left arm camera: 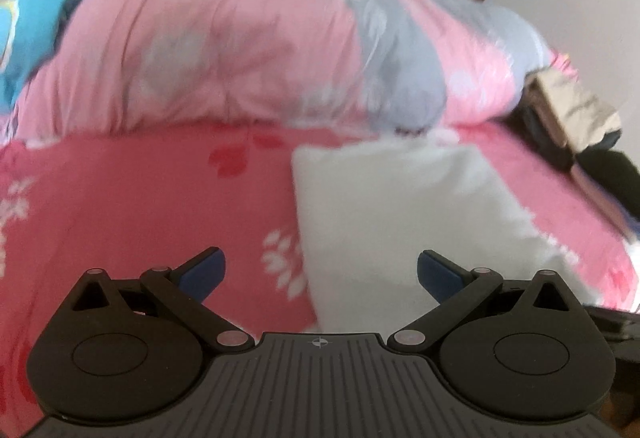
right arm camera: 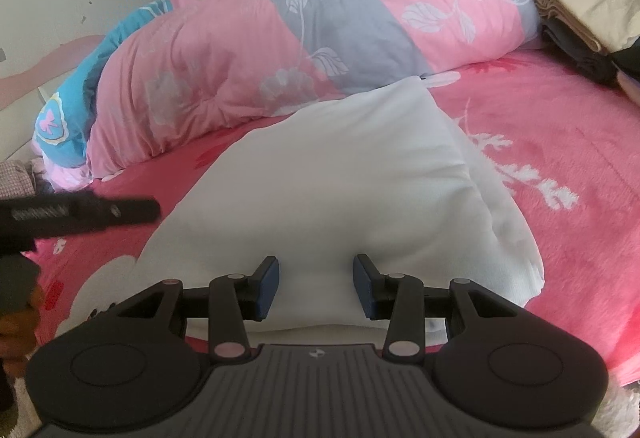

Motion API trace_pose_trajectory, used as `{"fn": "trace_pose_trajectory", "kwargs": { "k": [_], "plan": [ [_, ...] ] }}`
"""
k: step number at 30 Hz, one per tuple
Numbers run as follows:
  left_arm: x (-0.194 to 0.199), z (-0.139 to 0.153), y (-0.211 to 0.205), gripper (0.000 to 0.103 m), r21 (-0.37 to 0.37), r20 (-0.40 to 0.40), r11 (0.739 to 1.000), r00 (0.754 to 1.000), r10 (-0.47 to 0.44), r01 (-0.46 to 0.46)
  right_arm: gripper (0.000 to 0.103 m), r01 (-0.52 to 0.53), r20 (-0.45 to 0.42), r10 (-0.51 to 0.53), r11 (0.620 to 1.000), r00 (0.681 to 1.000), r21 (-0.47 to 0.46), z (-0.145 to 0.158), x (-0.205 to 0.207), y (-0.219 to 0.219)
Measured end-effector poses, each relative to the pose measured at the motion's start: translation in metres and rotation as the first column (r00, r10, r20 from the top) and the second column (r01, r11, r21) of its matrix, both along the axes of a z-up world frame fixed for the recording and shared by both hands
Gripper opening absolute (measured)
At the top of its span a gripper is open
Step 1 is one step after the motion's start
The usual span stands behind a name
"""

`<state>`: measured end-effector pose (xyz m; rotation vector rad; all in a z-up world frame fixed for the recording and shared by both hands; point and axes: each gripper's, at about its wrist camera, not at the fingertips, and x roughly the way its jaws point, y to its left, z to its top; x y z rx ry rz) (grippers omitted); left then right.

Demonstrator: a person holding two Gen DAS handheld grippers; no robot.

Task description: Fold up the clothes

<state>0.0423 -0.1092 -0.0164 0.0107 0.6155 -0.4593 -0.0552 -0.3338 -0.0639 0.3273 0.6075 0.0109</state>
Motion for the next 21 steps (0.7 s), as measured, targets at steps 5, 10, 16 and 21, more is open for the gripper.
{"fn": "trace_pose_trajectory", "kwargs": {
  "k": [5,10,16,21],
  "plan": [
    [-0.001,0.003,-0.011,0.103,-0.019,0.029,0.998,0.998,-0.059,0.059,0.043,0.008,-0.004,-0.008,1.000,1.000,0.006,0.001,0.000,0.002],
    [0.001,-0.002,-0.020,0.101,-0.016,0.013,0.997,0.997,-0.074,0.075,0.043,0.010,-0.013,-0.010,1.000,1.000,0.011,0.003,0.001,0.001],
    [0.007,-0.006,-0.022,0.097,-0.031,0.002,0.997,0.998,-0.069,0.069,0.044,0.040,0.027,-0.040,0.999,0.999,-0.005,0.021,-0.003,-0.007],
    [0.009,-0.006,-0.026,0.087,-0.034,0.019,0.995,0.995,-0.097,0.097,0.044,0.102,0.031,-0.101,0.993,0.994,-0.051,0.029,0.004,-0.017]
  ]
}}
